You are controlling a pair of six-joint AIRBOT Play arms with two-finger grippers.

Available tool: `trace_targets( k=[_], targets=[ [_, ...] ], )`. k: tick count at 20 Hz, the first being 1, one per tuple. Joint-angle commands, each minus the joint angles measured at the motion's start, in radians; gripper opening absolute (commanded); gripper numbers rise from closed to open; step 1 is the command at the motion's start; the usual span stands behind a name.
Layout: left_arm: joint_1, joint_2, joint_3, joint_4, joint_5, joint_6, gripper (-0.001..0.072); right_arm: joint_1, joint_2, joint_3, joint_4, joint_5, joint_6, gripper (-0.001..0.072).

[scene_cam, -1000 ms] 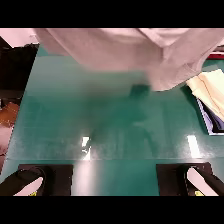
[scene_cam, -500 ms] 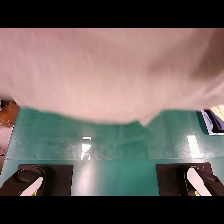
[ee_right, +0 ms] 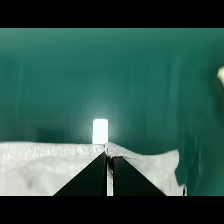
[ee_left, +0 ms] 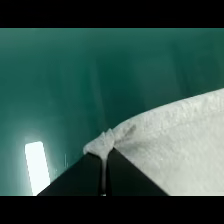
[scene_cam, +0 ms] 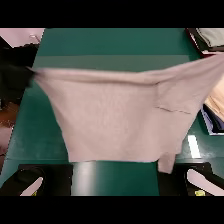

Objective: Fold the shirts.

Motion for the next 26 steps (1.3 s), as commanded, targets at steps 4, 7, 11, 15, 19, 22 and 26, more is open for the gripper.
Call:
trace_targets(
  k=[4, 7, 11, 15, 19, 22, 26],
  targets=[
    [0.0, -0.147, -0.293, 0.037, 0.378, -0.007, 0.0022, 0.147, -0.225, -0.225, -0.134, -0.268, -0.017, 0.0015],
    [0.034, -0.307, -0.237, 0.057, 0.485, -0.036, 0.0022, 0.171, -0.29, -0.258, -0.134, -0.464, -0.015, 0.0015],
    [0.168, -0.488, -0.113, 0.014, 0.547, -0.067, 0.0022, 0.17, -0.338, -0.257, -0.133, -0.648, -0.016, 0.0016],
    [0.192, -0.602, -0.003, -0.109, 0.606, 0.117, 0.0022, 0.17, -0.356, -0.257, -0.133, -0.8, -0.017, 0.0016],
    [0.192, -0.681, 0.037, -0.135, 0.612, 0.133, 0.0022, 0.171, -0.405, -0.257, -0.133, -0.816, -0.018, 0.0016],
    [0.192, -0.691, 0.037, -0.135, 0.565, 0.16, 0.0023, 0.171, -0.43, -0.257, -0.134, -0.754, -0.036, 0.0016],
    [0.192, -0.691, 0.035, -0.13, 0.288, 0.25, 0.0022, 0.171, -0.427, -0.257, -0.142, -0.532, -0.105, 0.0016]
  ],
)
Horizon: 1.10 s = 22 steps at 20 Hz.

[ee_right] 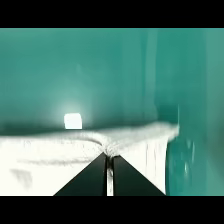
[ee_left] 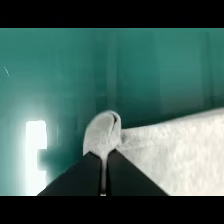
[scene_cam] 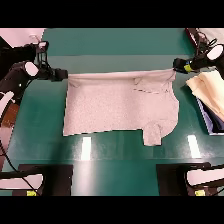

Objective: Fold the shirts.

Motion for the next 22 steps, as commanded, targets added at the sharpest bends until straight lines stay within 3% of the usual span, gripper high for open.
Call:
trace_targets(
  k=[1, 3, 12, 13, 14, 15, 19, 22],
  targets=[
    [0.001, -0.007, 0.0, -0.003, -0.23, 0.092, 0.0023, 0.003, -0.006, 0.0, -0.03, 0.188, -0.041, 0.0016],
    [0.001, -0.01, -0.003, -0.003, -0.292, 0.107, 0.0023, 0.003, -0.006, 0.0, -0.065, 0.23, -0.04, 0.0016],
    [0.001, -0.009, -0.03, -0.003, -0.327, 0.099, 0.0027, 0.003, -0.039, 0.0, -0.072, 0.351, -0.04, 0.0026],
    [0.001, -0.009, -0.03, -0.003, -0.337, 0.099, 0.0187, 0.003, -0.039, -0.001, -0.073, 0.373, -0.04, 0.0097],
    [0.001, -0.009, -0.03, -0.003, -0.344, 0.095, 0.0382, 0.003, -0.039, 0.0, -0.072, 0.384, -0.04, 0.0315],
    [0.001, -0.009, -0.028, -0.002, -0.353, 0.087, 0.0432, 0.003, -0.039, 0.0, -0.072, 0.397, -0.04, 0.0387],
    [0.019, 0.01, 0.0, 0.061, -0.484, 0.046, 0.0427, 0.001, -0.004, 0.0, -0.071, 0.482, -0.042, 0.0386],
    [0.077, 0.085, -0.048, 0.001, -0.544, 0.047, 0.0427, 0.001, 0.064, 0.0, -0.064, 0.523, -0.056, 0.0384]
  ],
)
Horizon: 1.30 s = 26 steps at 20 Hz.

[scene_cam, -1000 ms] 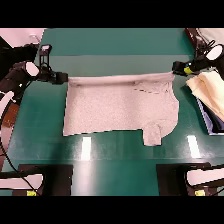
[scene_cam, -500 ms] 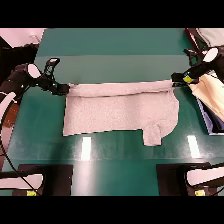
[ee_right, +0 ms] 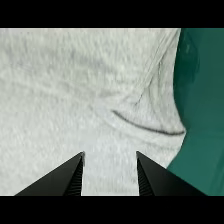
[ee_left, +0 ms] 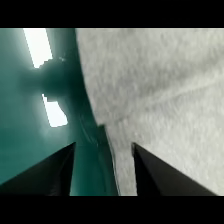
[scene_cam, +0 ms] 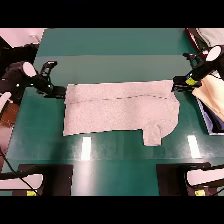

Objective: Fold the shirts.

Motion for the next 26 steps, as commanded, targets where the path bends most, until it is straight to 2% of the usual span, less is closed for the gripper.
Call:
trace_targets(
  k=[1, 3, 8, 12, 19, 23, 26],
  targets=[
    [0.064, 0.092, -0.08, -0.063, -0.075, -0.012, 0.0428, -0.001, 0.073, 0.0, 0.005, 0.052, -0.013, 0.038],
    [0.13, 0.182, -0.221, -0.178, -0.056, 0.0, 0.0428, -0.001, 0.118, 0.0, 0.005, 0.04, -0.014, 0.038],
    [0.274, 0.342, -0.571, -0.415, -0.051, 0.117, 0.0428, -0.001, 0.183, 0.0, 0.006, 0.028, -0.014, 0.0379],
    [0.275, 0.342, -0.672, -0.417, -0.052, 0.128, 0.0428, -0.001, 0.189, 0.0, 0.007, 0.034, -0.014, 0.0379],
    [0.269, 0.342, -0.682, -0.371, -0.028, 0.126, 0.0427, -0.001, 0.189, 0.0, 0.057, 0.034, -0.014, 0.0379],
    [0.175, 0.342, -0.686, -0.373, 0.045, 0.115, 0.0427, -0.001, 0.189, 0.0, 0.057, 0.039, -0.014, 0.0379],
    [0.124, 0.342, -0.686, -0.372, 0.098, 0.047, 0.0425, -0.001, 0.189, 0.0, 0.056, 0.058, -0.014, 0.0379]
  ],
)
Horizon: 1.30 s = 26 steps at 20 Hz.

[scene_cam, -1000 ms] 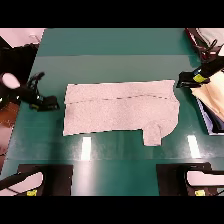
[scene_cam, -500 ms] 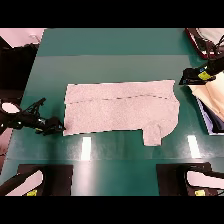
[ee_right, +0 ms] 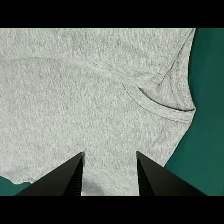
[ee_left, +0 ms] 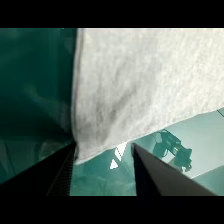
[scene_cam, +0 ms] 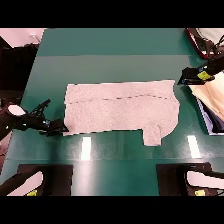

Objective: Fold the shirts.

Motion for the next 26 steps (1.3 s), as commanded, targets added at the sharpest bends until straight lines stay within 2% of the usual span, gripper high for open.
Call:
trace_targets(
  k=[1, 2, 3, 4, 7, 12, 18, 22, 26],
  targets=[
    [-0.054, 0.0, -0.002, 0.006, 0.068, -0.058, 0.0424, 0.0, 0.001, 0.0, 0.0, 0.022, 0.0, 0.0379],
    [-0.054, 0.0, -0.002, 0.005, 0.06, -0.057, 0.03, 0.0, 0.001, 0.0, 0.0, 0.028, 0.0, 0.0379],
    [-0.054, 0.0, -0.002, 0.008, 0.055, -0.055, 0.008, 0.0, 0.001, 0.0, 0.0, 0.033, 0.0, 0.0379],
    [-0.054, 0.0, -0.002, 0.008, 0.054, -0.05, 0.0022, 0.0, 0.001, 0.0, 0.001, 0.045, 0.0, 0.0379],
    [-0.054, 0.002, 0.014, 0.015, 0.037, -0.049, 0.0022, 0.0, 0.041, -0.077, -0.002, 0.066, 0.0, 0.0379],
    [-0.054, 0.002, 0.117, 0.035, -0.01, -0.027, 0.0021, -0.057, 0.246, -0.511, 0.007, -0.011, 0.001, 0.0379],
    [-0.054, 0.002, 0.143, 0.035, -0.012, -0.023, 0.0022, -0.285, 0.429, -0.982, 0.207, -0.138, 0.0, 0.0389],
    [-0.054, 0.002, 0.143, 0.035, -0.013, -0.023, 0.0022, -0.307, 0.459, -1.098, 0.237, -0.238, 0.0, 0.0389],
    [-0.054, 0.002, 0.143, 0.035, -0.022, -0.017, 0.0022, -0.236, 0.447, -1.104, 0.292, -0.35, 0.002, 0.0388]
  ],
)
